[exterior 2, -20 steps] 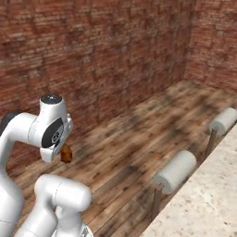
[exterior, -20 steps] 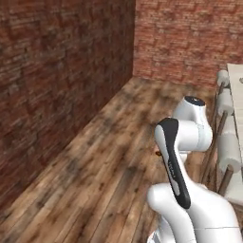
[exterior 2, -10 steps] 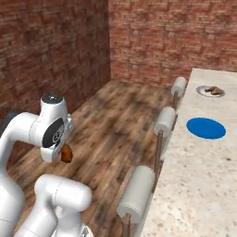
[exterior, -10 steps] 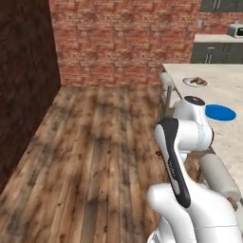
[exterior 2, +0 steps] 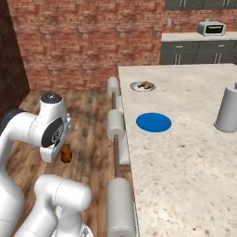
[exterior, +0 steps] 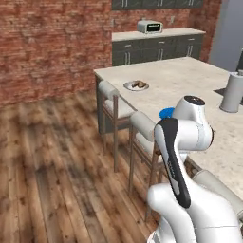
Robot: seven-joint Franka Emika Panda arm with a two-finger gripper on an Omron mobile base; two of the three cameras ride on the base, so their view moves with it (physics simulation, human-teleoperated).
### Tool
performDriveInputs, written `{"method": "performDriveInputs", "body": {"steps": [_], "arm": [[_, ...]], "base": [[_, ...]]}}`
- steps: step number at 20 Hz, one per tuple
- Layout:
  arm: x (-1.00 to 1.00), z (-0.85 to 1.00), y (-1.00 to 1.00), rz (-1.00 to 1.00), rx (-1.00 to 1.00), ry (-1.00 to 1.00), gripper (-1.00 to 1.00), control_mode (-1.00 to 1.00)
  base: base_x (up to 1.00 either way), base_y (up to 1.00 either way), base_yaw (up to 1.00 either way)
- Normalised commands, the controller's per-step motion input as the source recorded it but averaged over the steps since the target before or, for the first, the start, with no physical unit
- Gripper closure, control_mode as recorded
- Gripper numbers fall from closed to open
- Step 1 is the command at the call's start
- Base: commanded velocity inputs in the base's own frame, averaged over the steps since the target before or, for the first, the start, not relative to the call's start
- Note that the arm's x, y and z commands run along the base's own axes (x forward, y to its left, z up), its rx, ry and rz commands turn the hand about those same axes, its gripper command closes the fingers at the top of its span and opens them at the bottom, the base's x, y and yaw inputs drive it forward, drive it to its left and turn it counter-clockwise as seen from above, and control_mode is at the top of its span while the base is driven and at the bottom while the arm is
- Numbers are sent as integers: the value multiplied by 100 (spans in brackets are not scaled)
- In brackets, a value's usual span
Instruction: Take the chicken drumsticks from the pan and place one on each plate on the dining counter.
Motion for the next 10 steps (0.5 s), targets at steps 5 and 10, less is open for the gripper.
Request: {"method": "performDriveInputs", "body": {"steps": [5,10], "arm": [[0,0,0,0,0,0,100,100],[0,0,0,0,0,0,100,100]], "base": [[68,36,-67],[65,51,-63]]}}
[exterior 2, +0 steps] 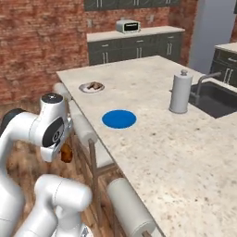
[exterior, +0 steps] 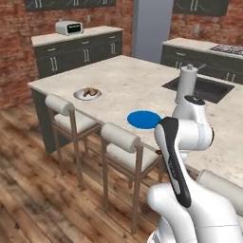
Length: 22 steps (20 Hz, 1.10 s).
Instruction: Take the chicken drumsticks from the pan and place one on each plate on the dining counter.
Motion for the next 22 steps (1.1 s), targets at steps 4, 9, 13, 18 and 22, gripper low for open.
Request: {"method": "performDriveInputs", "body": {"steps": [4,9,13,18,22], "arm": [[0,0,0,0,0,0,100,100],[0,0,0,0,0,0,100,100],[0,0,0,0,0,0,100,100],[0,0,0,0,0,0,100,100],[14,0,12,-13,-1,-4,100,-100]], "base": [[71,57,-60],[71,66,-56],[66,66,-55],[66,64,-55],[45,43,-41]]}}
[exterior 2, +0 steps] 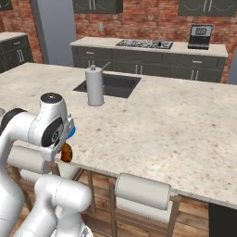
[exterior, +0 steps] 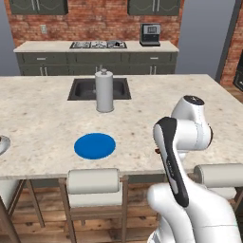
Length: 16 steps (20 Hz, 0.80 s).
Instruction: Take the chicken drumsticks from the pan and place one on each plate on the dining counter.
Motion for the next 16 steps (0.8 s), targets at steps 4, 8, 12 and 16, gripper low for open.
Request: {"method": "performDriveInputs", "body": {"steps": [4,8,12,16], "arm": [[58,0,41,-48,-3,-14,100,-100],[63,0,37,-21,-4,-6,100,-100],[90,0,33,-3,-9,2,100,-100],[100,0,57,3,-21,17,100,-100]], "base": [[0,0,0],[0,0,0],[0,0,0],[0,0,0]]}}
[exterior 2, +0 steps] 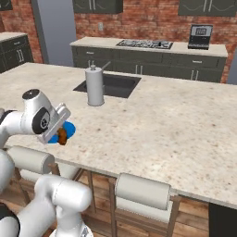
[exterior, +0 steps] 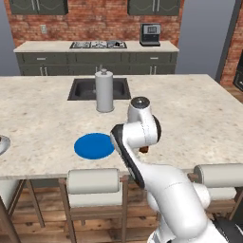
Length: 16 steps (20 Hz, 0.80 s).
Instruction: Take the chicken drumsticks from the pan and place one on each plate on the dining counter.
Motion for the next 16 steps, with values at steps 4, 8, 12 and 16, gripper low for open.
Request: {"method": "performDriveInputs", "body": {"steps": [4,8,12,16], "arm": [[97,0,82,10,-27,29,100,-100],[64,0,43,24,-20,18,100,-100],[61,-29,38,22,-7,3,100,-100],[40,-60,17,17,0,-3,100,-100]], "base": [[0,0,0],[0,0,0],[0,0,0],[0,0,0]]}}
